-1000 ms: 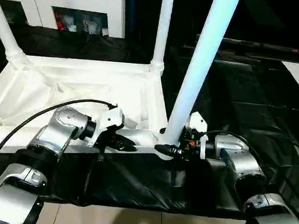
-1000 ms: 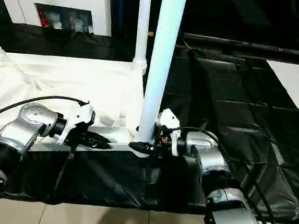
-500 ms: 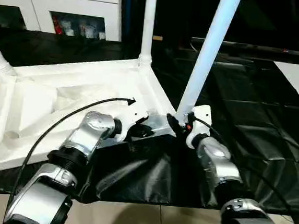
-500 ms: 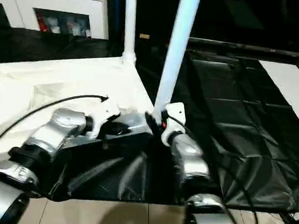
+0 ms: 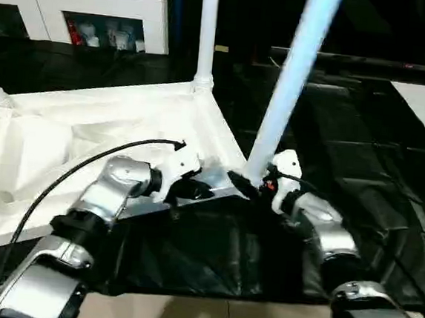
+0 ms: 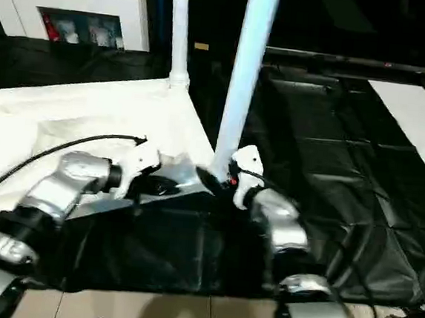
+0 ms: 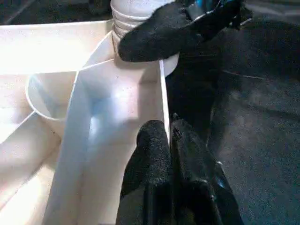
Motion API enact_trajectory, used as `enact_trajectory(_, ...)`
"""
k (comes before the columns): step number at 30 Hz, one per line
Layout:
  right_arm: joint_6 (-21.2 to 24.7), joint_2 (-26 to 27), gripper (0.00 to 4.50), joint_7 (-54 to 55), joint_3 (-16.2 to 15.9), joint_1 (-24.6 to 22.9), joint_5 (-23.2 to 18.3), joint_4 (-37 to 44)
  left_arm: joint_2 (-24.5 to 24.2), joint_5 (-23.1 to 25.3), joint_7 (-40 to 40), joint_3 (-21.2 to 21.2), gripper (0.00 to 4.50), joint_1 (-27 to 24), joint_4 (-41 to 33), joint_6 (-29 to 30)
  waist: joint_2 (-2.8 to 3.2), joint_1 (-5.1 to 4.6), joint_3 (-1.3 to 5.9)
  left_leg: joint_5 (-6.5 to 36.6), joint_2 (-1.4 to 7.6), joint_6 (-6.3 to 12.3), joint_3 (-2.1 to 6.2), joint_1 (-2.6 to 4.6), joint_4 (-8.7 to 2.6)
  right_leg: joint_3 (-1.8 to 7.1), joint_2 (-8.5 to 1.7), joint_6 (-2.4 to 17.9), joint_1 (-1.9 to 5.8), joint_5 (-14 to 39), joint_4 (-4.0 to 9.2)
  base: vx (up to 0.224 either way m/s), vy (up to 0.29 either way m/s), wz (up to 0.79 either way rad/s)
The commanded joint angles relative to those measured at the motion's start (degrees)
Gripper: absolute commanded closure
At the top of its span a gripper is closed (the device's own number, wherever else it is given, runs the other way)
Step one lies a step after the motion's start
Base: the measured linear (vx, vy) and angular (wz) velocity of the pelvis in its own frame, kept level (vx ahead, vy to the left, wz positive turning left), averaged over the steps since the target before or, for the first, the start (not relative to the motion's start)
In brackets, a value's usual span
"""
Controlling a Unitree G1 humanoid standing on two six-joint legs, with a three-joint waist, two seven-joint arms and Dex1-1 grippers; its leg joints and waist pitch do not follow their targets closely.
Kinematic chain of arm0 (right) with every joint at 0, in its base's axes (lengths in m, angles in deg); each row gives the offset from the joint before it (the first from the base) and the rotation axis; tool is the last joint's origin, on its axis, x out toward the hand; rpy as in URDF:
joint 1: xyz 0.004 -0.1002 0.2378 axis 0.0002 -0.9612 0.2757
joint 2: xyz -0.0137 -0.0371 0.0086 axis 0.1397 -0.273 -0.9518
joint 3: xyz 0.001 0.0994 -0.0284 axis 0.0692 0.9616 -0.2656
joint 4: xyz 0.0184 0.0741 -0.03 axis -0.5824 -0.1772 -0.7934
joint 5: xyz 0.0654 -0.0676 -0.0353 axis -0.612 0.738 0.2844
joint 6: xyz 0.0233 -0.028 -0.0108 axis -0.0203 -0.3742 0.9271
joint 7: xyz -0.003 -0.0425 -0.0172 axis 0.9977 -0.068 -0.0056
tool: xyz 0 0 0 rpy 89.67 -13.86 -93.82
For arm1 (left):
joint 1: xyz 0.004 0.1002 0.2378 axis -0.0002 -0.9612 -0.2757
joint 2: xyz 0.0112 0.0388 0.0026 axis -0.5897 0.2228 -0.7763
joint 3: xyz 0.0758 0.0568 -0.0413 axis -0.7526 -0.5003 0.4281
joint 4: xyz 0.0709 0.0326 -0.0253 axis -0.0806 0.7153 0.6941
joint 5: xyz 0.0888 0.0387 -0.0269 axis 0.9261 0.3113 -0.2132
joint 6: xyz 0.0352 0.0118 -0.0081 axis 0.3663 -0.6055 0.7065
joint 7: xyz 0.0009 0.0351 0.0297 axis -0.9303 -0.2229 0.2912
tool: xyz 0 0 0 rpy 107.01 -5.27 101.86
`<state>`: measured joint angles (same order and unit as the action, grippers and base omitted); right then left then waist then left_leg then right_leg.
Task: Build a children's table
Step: Rotate leg to tighten
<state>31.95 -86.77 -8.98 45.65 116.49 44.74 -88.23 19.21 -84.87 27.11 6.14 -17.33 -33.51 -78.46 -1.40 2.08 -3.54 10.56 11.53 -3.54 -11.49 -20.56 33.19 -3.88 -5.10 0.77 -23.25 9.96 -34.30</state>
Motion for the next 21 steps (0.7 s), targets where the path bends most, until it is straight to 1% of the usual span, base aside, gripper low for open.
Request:
enact_trajectory(1,0.45,-0.87,0.81,-8.20,-2.58,0.09,-0.52,0.73,-0.66,-1.61,4.39,-0.73,4.50,-1.04,-0.54,-1.50,-0.13,0.30,4.28,7.94,1.89,5.29,0.69,0.01,-3.36,2.61,-3.25,15.89,3.09,4.93,2.88,0.000,0.000,0.00)
enact_trajectory(2,0.35,-1.59,0.81,-10.59,-3.03,0.10,-0.58,0.83,-1.13,-1.90,5.65,-0.74,4.50,-1.09,-0.51,-2.00,-0.09,0.52,4.25,7.33,1.97,5.85,0.52,0.04,-3.28,2.50,-3.06,16.68,3.14,3.51,2.64,0.000,0.000,0.00)
enact_trajectory(3,0.44,-2.10,0.81,-13.02,-3.21,0.15,-0.78,0.90,-1.61,-2.33,7.17,-0.79,4.50,-1.26,-0.72,-2.19,0.00,0.80,4.26,7.49,2.07,6.04,0.42,0.13,-3.20,2.43,-3.07,17.05,3.11,3.27,2.53,0.000,0.000,0.00)
enact_trajectory(5,0.22,-3.13,0.81,-17.07,-3.71,0.69,-0.71,0.25,-2.71,-2.98,10.08,-1.12,4.50,-1.51,-0.97,-2.73,-0.13,1.03,4.18,8.08,2.24,5.72,0.39,0.23,-3.28,2.43,-3.13,17.18,3.03,4.13,2.55,0.000,0.000,0.00)
enact_trajectory(7,0.57,-3.58,0.81,-19.43,-4.09,0.88,-1.02,0.21,-3.15,-3.56,11.44,-1.19,4.50,-1.63,-1.22,-2.59,-0.09,1.43,3.97,10.04,2.37,4.73,0.41,0.43,-3.45,2.46,-3.23,16.75,2.87,7.68,2.85,0.000,0.000,0.00)
enact_trajectory(8,0.45,-3.82,0.81,-20.45,-4.37,1.10,-0.96,0.08,-3.46,-3.74,12.10,-1.22,4.50,-1.55,-1.27,-2.61,-0.09,1.43,3.97,10.04,2.37,4.73,0.41,0.43,-3.45,2.46,-3.23,16.75,2.87,7.68,2.85,0.000,0.000,0.00)
enact_trajectory(9,0.29,-4.11,0.81,-21.63,-4.78,1.35,-0.99,-0.06,-3.87,-4.01,12.83,-1.29,4.50,-1.50,-1.38,-2.69,-0.15,1.52,3.82,11.69,2.39,3.63,0.44,0.52,-3.56,2.49,-3.30,16.19,2.68,10.62,3.07,0.000,0.000,0.00)
enact_trajectory(10,0.31,-4.32,0.81,-23.37,-5.60,2.12,-0.69,-0.61,-4.62,-4.16,13.73,-1.41,4.50,-1.16,-1.52,-2.41,-0.29,1.63,3.74,12.45,2.46,3.07,0.46,0.63,-3.62,2.54,-3.40,15.62,2.60,12.57,3.26,0.000,0.000,0.00)
enact_trajectory(12,0.47,-4.27,1.08,-24.13,-5.78,2.47,-0.59,-0.94,-4.87,-4.18,14.10,-1.44,4.50,-1.00,-1.45,-2.42,-0.21,1.65,3.64,13.13,2.45,2.27,0.52,0.58,-3.70,2.62,-3.41,14.99,2.50,14.36,3.33,0.000,0.000,0.00)
enact_trajectory(13,0.83,-4.04,1.16,-25.15,-6.22,2.82,-0.25,-1.27,-5.28,-4.20,14.64,-1.46,4.50,-0.86,-1.21,-2.49,0.01,1.61,3.57,14.01,2.47,1.70,0.60,0.64,-3.80,2.63,-3.40,14.70,2.41,15.47,3.47,0.000,0.000,0.00)
enact_trajectory(15,0.15,-4.06,1.21,-25.60,-7.14,3.02,0.73,-1.61,-5.49,-4.08,14.94,-1.60,4.50,-0.59,-0.67,-2.67,0.08,1.65,3.60,14.49,2.44,1.16,0.57,0.78,-3.80,2.68,-3.37,14.55,2.28,15.66,3.52,0.000,0.000,0.00)
enact_trajectory(16,0.28,-4.02,1.33,-26.11,-7.42,3.07,0.86,-1.69,-5.46,-3.89,14.81,-1.68,4.50,-0.30,-0.12,-2.81,-0.01,1.66,3.57,14.60,2.43,1.06,0.59,0.74,-3.80,2.72,-3.39,14.59,2.35,15.54,3.48,0.000,0.000,0.00)
enact_trajectory(17,0.38,-3.93,1.54,-26.53,-7.54,3.10,0.90,-1.82,-5.44,-3.59,14.78,-1.82,4.50,0.06,0.60,-3.03,-0.05,1.68,3.57,14.59,2.42,1.05,0.62,0.67,-3.81,2.72,-3.41,14.49,2.39,15.71,3.48,0.000,0.000,0.00)
enact_trajectory(19,0.43,-3.78,1.59,-26.83,-7.45,3.04,0.86,-1.91,-5.44,-3.42,15.08,-1.94,4.50,0.26,1.05,-3.14,-0.11,1.82,3.66,14.17,2.39,1.18,0.58,0.75,-3.73,2.73,-3.45,14.34,2.35,15.70,3.49,0.000,0.000,0.00)
enact_trajectory(20,0.43,-3.53,1.65,-26.88,-7.34,2.79,0.67,-1.85,-5.40,-3.45,15.23,-1.87,4.50,0.40,1.40,-3.19,0.07,1.76,3.64,14.03,2.40,1.14,0.64,0.63,-3.80,2.72,-3.43,14.30,2.41,15.57,3.44,0.000,0.000,0.00)
enact_trajectory(21,0.43,-3.53,1.71,-26.88,-7.34,2.79,0.67,-1.85,-5.40,-3.45,15.23,-1.87,4.50,0.40,1.40,-3.19,0.09,1.75,3.68,13.96,2.40,1.04,0.66,0.67,-3.80,2.68,-3.38,14.31,2.40,15.29,3.41,0.000,0.000,0.00)
